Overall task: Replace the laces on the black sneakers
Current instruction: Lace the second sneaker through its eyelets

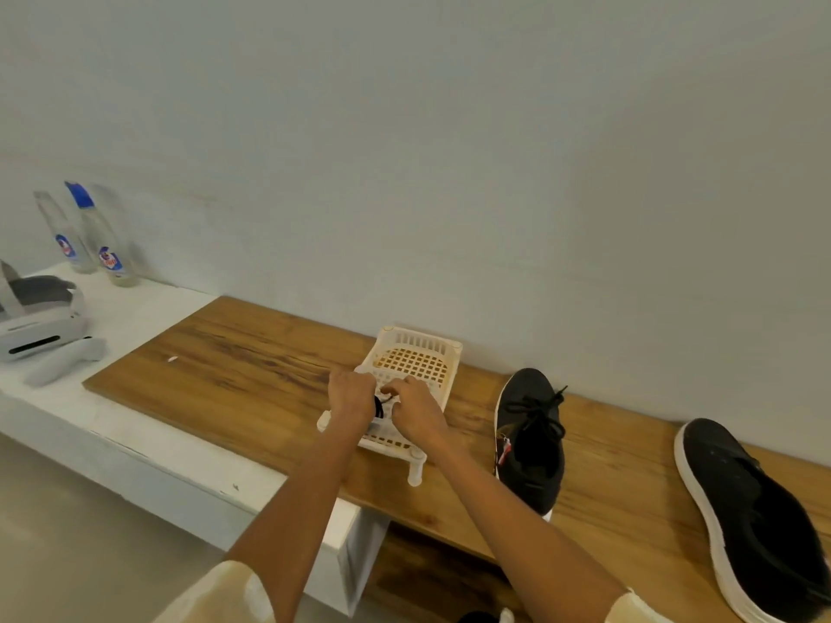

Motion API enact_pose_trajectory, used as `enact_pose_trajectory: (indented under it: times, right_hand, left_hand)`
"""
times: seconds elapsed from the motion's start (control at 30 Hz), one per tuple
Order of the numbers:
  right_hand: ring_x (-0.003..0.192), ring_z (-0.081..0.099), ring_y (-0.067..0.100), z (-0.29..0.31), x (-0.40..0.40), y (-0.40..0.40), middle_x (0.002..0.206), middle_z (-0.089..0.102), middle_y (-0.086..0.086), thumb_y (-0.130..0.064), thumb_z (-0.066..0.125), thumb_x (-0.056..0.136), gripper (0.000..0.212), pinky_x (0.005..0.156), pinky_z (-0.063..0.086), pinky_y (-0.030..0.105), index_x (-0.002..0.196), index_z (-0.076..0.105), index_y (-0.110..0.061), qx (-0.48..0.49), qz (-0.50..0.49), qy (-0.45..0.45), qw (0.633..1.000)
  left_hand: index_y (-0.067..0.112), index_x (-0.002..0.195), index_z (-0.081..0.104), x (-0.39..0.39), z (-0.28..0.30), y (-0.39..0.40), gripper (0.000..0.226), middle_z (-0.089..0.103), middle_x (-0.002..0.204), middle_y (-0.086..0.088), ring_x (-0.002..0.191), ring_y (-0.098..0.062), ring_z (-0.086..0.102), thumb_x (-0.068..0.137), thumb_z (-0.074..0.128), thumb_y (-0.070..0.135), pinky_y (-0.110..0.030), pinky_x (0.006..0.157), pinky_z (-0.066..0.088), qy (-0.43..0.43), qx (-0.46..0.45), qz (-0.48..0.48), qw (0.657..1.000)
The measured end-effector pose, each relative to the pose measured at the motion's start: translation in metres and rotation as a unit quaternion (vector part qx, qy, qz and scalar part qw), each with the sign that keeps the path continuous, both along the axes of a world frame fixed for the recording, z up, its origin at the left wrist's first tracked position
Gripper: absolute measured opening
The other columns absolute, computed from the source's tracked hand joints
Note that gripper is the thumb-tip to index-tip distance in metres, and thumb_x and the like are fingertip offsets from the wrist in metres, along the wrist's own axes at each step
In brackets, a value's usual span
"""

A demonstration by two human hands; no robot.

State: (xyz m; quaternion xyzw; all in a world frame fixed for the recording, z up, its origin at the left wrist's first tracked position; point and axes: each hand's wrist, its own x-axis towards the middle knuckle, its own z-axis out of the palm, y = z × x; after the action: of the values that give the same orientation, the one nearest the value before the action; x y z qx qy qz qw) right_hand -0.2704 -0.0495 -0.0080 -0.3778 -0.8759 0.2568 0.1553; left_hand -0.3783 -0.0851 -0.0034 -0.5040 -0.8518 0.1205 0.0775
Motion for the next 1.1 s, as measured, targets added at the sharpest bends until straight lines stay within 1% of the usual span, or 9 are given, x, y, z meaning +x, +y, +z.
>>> enact_pose_trajectory:
  times: [0.2,0.3,0.47,0.6,0.67,0.73,0.9,1.0,1.1]
  right_hand:
    - [0.122,0.044,0.019,-0.001,0.013,0.004,0.130,0.050,0.003,0.005,0.044,0.087,0.044,0.096,0.044,0.031,0.125,0.055,-0.015,-0.007,-0.015,0.063,0.998]
    - [0.121,0.046,0.019,0.003,0.020,0.001,0.129,0.051,0.004,0.005,0.045,0.088,0.043,0.095,0.046,0.029,0.125,0.055,-0.014,-0.015,-0.019,0.054,0.998]
    - [0.118,0.047,0.018,0.005,0.026,-0.002,0.128,0.051,0.004,0.005,0.046,0.088,0.043,0.094,0.046,0.028,0.126,0.055,-0.014,-0.022,-0.010,0.033,0.999]
    - [0.119,0.050,0.023,0.013,0.031,0.002,0.137,0.042,0.005,-0.001,0.050,0.089,0.047,0.094,0.047,0.032,0.134,0.046,-0.014,-0.025,-0.016,0.068,0.997]
    - [0.116,0.054,0.022,0.021,0.037,0.005,0.144,0.033,0.004,-0.013,0.058,0.091,0.058,0.094,0.048,0.032,0.143,0.034,-0.015,-0.043,-0.021,0.102,0.994]
    - [0.119,0.052,0.019,0.032,0.046,0.007,0.144,0.036,0.000,-0.022,0.065,0.088,0.070,0.097,0.047,0.032,0.145,0.027,-0.015,-0.091,-0.020,0.162,0.982]
    - [0.073,0.063,0.010,0.077,0.090,0.002,0.096,0.062,-0.002,-0.019,0.060,0.092,0.025,0.058,0.052,0.019,0.116,0.053,-0.014,-0.217,-0.016,0.301,0.928]
    - [0.060,0.063,0.006,0.104,0.128,0.002,0.083,0.069,0.004,-0.017,0.053,0.097,0.017,0.054,0.049,0.016,0.104,0.063,-0.006,-0.252,-0.003,0.345,0.904]
    - [0.062,0.063,0.013,0.138,0.166,0.005,0.078,0.067,0.006,-0.022,0.044,0.100,0.022,0.057,0.052,0.021,0.099,0.062,-0.008,-0.258,-0.031,0.395,0.881]
  left_hand:
    - [0.017,0.102,0.059,-0.009,0.004,0.000,0.018,0.066,0.097,0.001,0.083,-0.015,0.056,0.095,0.045,0.026,-0.027,0.082,0.038,-0.054,0.038,0.004,0.998]
    - [0.018,0.110,0.057,-0.009,0.003,-0.003,0.018,0.066,0.104,0.000,0.098,-0.017,0.058,0.097,0.046,0.025,-0.030,0.092,0.037,-0.043,-0.014,-0.018,0.999]
    - [0.018,0.116,0.052,0.001,0.010,0.000,0.019,0.064,0.108,0.002,0.097,-0.013,0.061,0.098,0.047,0.019,-0.024,0.079,0.041,-0.028,-0.031,-0.028,0.999]
    - [0.015,0.107,0.063,0.005,0.022,0.010,0.018,0.069,0.101,-0.002,0.089,-0.017,0.065,0.094,0.055,0.024,-0.026,0.077,0.050,-0.150,0.053,-0.032,0.987]
    - [0.014,0.091,0.069,0.009,0.036,0.015,0.015,0.071,0.089,-0.003,0.078,-0.017,0.065,0.091,0.059,0.026,-0.023,0.067,0.048,-0.310,0.124,-0.058,0.941]
    - [0.011,0.084,0.072,0.021,0.059,0.010,0.016,0.069,0.077,-0.001,0.067,-0.008,0.062,0.090,0.061,0.022,-0.016,0.063,0.044,-0.478,0.177,-0.112,0.853]
    - [0.016,0.093,0.074,0.073,0.131,-0.006,0.017,0.073,0.081,0.012,0.080,0.001,0.066,0.092,0.058,0.021,-0.008,0.073,0.048,-0.658,0.233,-0.205,0.686]
    - [0.021,0.097,0.071,0.108,0.160,0.002,0.018,0.070,0.098,0.015,0.092,0.012,0.061,0.095,0.054,0.024,-0.002,0.074,0.042,-0.669,0.281,-0.236,0.646]
    - [0.014,0.100,0.070,0.144,0.169,0.013,0.022,0.069,0.094,0.009,0.082,0.011,0.060,0.097,0.051,0.025,-0.007,0.073,0.045,-0.661,0.306,-0.243,0.641]
